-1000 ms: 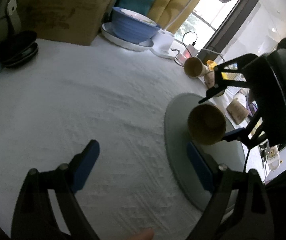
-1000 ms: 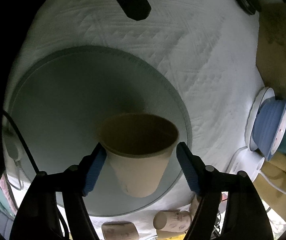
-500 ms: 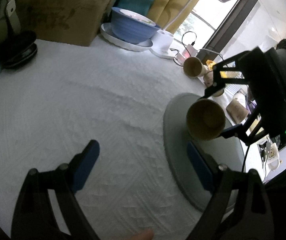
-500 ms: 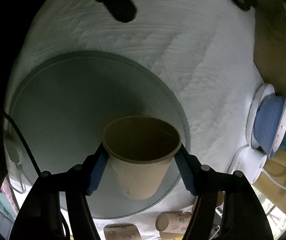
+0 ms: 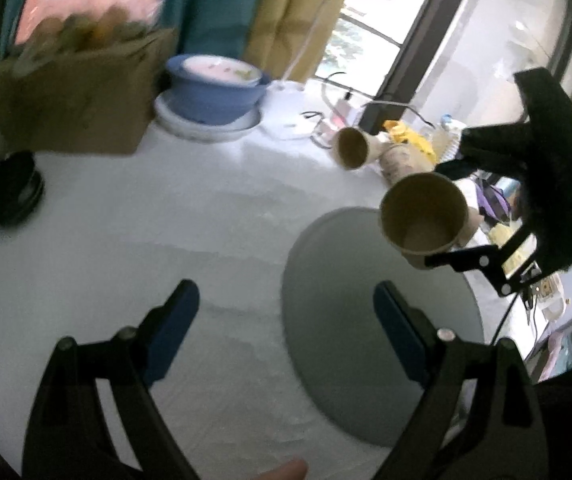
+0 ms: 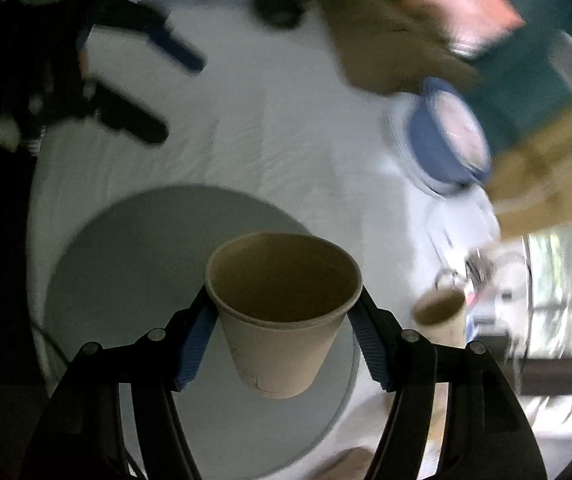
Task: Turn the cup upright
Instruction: 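Lower the upright tan cup onto the grey tray with the right tool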
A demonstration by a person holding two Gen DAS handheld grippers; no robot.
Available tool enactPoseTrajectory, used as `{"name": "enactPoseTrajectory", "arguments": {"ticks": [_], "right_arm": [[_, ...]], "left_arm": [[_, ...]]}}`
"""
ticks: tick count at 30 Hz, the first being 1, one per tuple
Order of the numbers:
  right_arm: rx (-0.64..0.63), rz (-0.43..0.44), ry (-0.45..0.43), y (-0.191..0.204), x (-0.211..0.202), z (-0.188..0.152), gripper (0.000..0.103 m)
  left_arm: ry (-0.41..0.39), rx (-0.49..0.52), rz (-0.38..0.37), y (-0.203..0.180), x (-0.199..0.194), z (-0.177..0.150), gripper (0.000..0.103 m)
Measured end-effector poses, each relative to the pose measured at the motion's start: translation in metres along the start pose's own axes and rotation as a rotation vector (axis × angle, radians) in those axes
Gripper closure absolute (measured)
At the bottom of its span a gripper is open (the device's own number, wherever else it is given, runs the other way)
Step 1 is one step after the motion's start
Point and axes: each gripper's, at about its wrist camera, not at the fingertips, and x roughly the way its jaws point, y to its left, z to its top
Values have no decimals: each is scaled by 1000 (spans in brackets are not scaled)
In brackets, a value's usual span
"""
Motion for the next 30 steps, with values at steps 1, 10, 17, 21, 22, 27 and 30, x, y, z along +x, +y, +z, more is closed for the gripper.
{"name": "enactPoseTrajectory", "arguments": {"ticks": [1,10,17,21,22,27,30], "right_arm": [[57,-19,-37,-3,-7,-7,34],[526,-102,-312,13,-36,-64,34],[758,-230,-463,27,-41,-95,34],[863,-263,-513,24,-34,-111,34],[888,-268,-522,22,-31,-113,34],[927,-267,-538,18,-20,-114,34],[959,-256,-535,14,-13,-116,34]], "left_arm": [[-3,19,-2,-6,0,3,13],[-27,141,-15,-47,10,29,13],[-14,189,-40,-76,19,28,13],[-6,192,-42,-79,23,24,13],[-13,184,-45,-78,23,24,13],[-38,138,-45,-69,28,28,13],[-24,101,-63,-61,37,29,13]]}}
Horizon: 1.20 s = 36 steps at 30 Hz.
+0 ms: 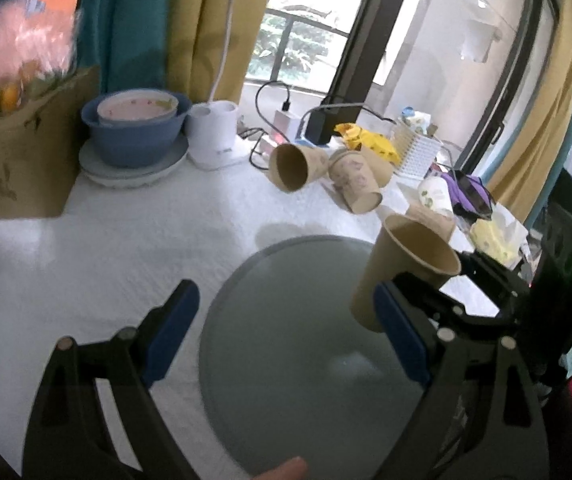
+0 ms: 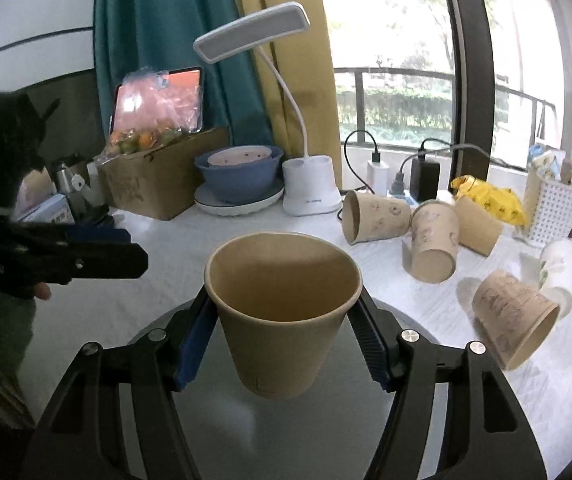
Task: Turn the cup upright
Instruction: 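Lower the upright tan cup onto the grey tray with the right tool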
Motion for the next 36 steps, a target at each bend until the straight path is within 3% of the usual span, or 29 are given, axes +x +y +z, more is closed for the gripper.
{"name": "enactPoseTrajectory", "arguments": {"ticks": [20,36], "right_arm": [[90,-113,62,-15,18,-9,34],[106,-164,82,-22,14,-15,34]], "left_arm": [[23,0,-36,6,23,0,13],[23,22,-62,-3,20,-1,13]]}}
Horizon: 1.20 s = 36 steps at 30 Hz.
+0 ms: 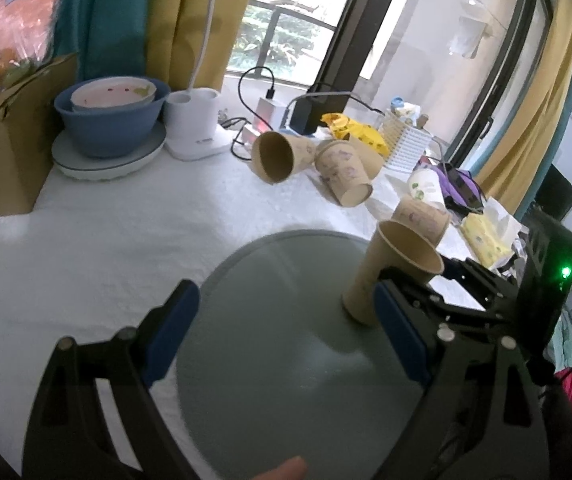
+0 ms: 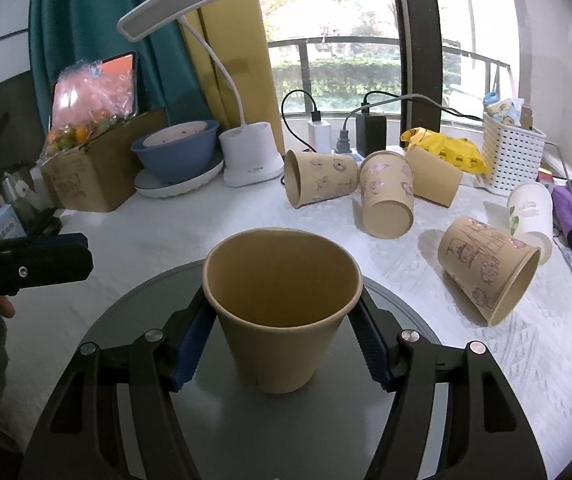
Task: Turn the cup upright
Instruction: 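Lower the upright tan cup onto the grey tray with the right tool, then open the right tool and release the tan cup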
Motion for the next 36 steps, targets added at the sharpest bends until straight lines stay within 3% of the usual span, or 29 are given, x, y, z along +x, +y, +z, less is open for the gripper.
{"name": "enactPoseTrajectory", "arguments": {"ticks": [13,17,22,36], "right_arm": [[11,-19,-5,-1,-5,-2,32],[23,-7,3,-1,-8,-3,23],[31,-1,24,1,-12,-9,22],[19,-31,-34,11,-55,-15,22]], "left_arm": [[-7,9,-9,-4,-4,-1,13],[-14,21,-15,-7,-7,-3,13],[-26,32,-19,-11,-15,-6,13],[-98,69,-36,-28,-55,-19,13]]}}
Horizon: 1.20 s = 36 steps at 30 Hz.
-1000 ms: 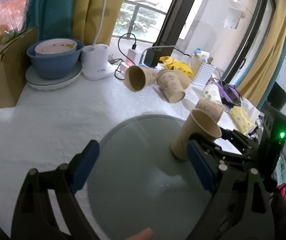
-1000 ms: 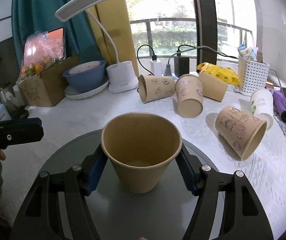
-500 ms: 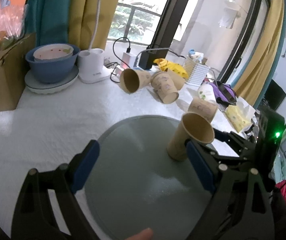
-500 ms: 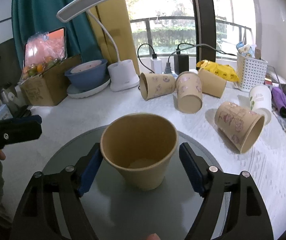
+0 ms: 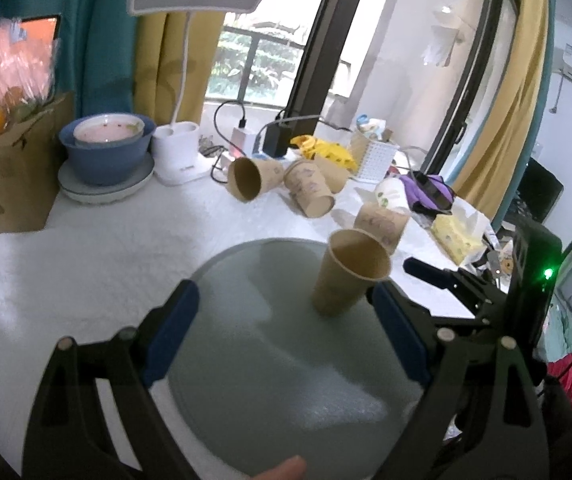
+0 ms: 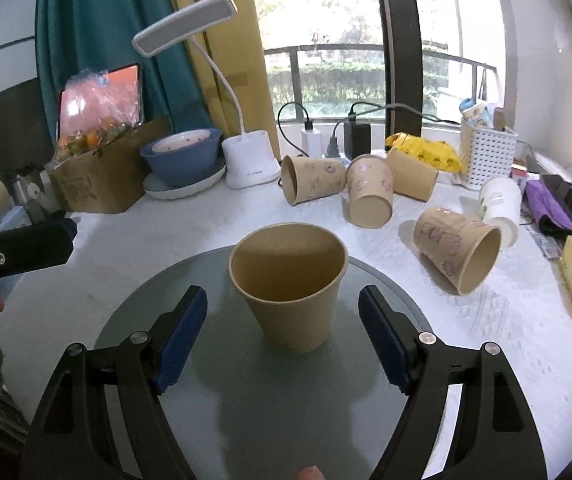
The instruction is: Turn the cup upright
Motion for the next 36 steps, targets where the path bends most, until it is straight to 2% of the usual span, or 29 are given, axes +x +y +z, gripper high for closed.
{"name": "enactPoseTrajectory", "arguments": {"ticks": [13,23,30,36], "right_arm": [[-2,-61,-79,8,-70,6,22],[1,-112,-176,14,-137,18,22],[6,-131,-225,17,-172,22,22],[12,-151,-259,16,-193,24,22]], "left_arm": [[-106,68,-27,-36,-50,-5,13],[-222,121,-27,-64,-99,-6,13],[-282,140,1,-79,-123,-7,13],[-346,155,76,-91,-141,-6,12]]}}
